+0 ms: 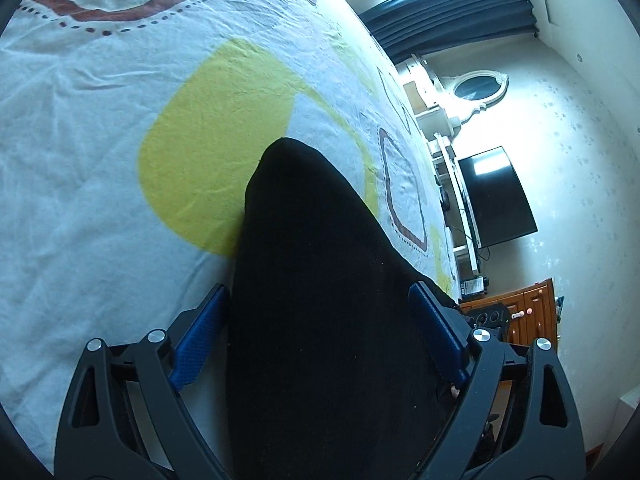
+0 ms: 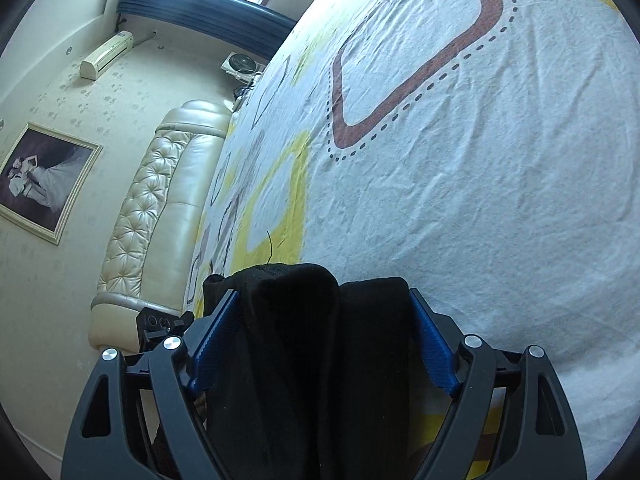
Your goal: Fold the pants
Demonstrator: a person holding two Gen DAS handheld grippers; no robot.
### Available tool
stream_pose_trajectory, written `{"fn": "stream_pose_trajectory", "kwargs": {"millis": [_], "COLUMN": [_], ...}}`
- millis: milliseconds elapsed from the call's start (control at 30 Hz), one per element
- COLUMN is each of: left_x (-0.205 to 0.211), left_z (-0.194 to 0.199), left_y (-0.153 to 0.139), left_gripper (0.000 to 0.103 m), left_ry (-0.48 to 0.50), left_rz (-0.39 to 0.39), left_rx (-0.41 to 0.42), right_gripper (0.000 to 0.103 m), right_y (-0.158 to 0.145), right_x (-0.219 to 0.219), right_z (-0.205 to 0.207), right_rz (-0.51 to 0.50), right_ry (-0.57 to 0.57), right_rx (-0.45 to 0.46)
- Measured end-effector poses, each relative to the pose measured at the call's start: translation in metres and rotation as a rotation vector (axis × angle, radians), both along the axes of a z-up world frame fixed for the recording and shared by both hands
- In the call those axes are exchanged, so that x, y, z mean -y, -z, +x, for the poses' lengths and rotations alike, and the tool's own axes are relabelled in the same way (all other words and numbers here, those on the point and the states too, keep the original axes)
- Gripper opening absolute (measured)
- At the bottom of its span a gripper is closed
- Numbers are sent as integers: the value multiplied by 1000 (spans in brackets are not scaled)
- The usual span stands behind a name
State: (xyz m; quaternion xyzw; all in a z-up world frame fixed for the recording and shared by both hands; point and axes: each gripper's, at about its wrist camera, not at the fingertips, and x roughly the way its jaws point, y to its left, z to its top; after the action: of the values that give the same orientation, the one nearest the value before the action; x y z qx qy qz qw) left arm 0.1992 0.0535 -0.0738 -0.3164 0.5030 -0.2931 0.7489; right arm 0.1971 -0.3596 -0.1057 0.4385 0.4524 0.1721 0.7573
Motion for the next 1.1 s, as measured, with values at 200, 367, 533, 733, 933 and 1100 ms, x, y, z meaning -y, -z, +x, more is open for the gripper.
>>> {"fn": "stream_pose_trajectory", "kwargs": {"millis": [200,367,533,733,933,1100], "left_x": [19,29,33,31,23,11], "left_z": [-1,-6,-7,-1,6,14], "left_y": [-1,-12,-19,-22,-26,-26], "left_gripper": [44,35,33,31,31,31], "left_ry": [41,35,32,32,26,5], "left_rz": [157,267,331,345,376,385], "left_rx": [60,102,140,149,167,166], "right_gripper": [55,52,50,50,50,50], "right_y": [4,4,2,1,4,7], "right_x": [-4,-7,-10,-15,-25,-37], "right_z": [-5,-8,-9,-3,8,22], "right_rz": [-51,-50,-49,-45,-30,-23], "right_ry": [-30,-11,7,7,9,6], "right_rx": [-14,1,16,28,32,36]}}
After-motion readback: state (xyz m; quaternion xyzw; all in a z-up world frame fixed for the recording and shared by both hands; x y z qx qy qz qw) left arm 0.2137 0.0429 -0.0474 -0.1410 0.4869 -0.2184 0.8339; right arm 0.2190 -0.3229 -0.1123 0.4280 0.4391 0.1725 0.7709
